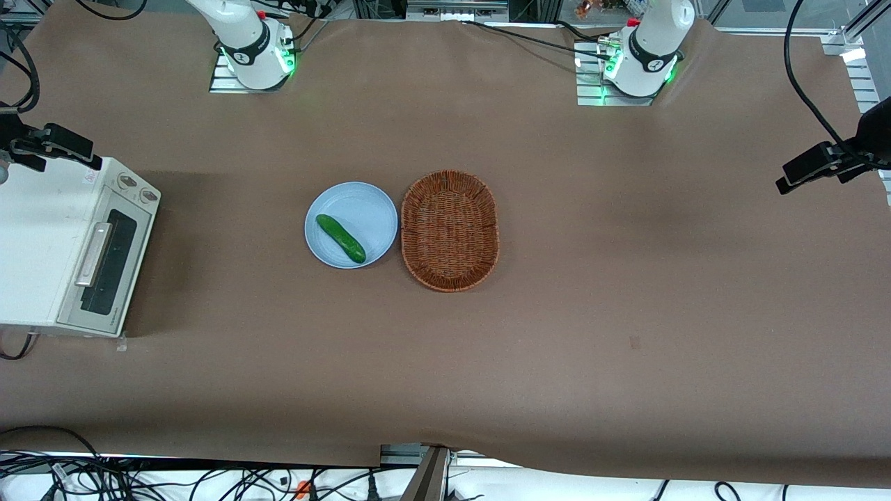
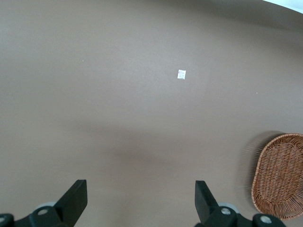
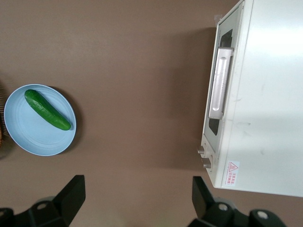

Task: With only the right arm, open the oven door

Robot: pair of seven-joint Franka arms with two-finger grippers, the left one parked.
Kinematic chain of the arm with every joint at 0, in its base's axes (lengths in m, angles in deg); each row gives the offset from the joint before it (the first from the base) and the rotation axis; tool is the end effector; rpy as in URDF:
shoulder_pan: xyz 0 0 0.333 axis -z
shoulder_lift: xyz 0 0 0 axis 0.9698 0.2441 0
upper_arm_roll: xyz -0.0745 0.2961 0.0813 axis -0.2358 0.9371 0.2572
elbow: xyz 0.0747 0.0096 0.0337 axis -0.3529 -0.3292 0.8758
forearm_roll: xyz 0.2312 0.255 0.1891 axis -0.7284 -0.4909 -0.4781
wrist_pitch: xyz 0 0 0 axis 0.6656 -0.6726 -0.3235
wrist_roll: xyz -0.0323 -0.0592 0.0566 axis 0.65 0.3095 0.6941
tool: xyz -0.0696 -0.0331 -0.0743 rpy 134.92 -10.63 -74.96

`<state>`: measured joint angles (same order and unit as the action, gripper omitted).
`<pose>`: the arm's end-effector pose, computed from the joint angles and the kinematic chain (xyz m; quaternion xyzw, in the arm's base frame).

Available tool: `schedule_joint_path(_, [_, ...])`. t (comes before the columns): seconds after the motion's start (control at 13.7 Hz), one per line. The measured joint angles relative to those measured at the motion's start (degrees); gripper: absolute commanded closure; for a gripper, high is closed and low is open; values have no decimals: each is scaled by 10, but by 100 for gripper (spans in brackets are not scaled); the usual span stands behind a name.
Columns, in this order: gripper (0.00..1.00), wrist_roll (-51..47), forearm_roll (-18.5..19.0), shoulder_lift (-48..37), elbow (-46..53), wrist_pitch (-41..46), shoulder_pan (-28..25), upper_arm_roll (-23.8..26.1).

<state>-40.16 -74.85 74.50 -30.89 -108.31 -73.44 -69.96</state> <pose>0.5449 -0.0671 0.5780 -0.9990 -0.0067 0.0366 0.0241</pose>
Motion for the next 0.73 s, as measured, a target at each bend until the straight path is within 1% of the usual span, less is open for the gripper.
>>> schedule_joint_path(0.22, [0, 0, 4, 0, 0, 0, 0, 3])
schedule_joint_path(0.51, [0, 0, 27, 3, 5, 1, -3, 8])
schedule_joint_path(0.73, [0, -1, 30, 7, 6, 11, -6, 12])
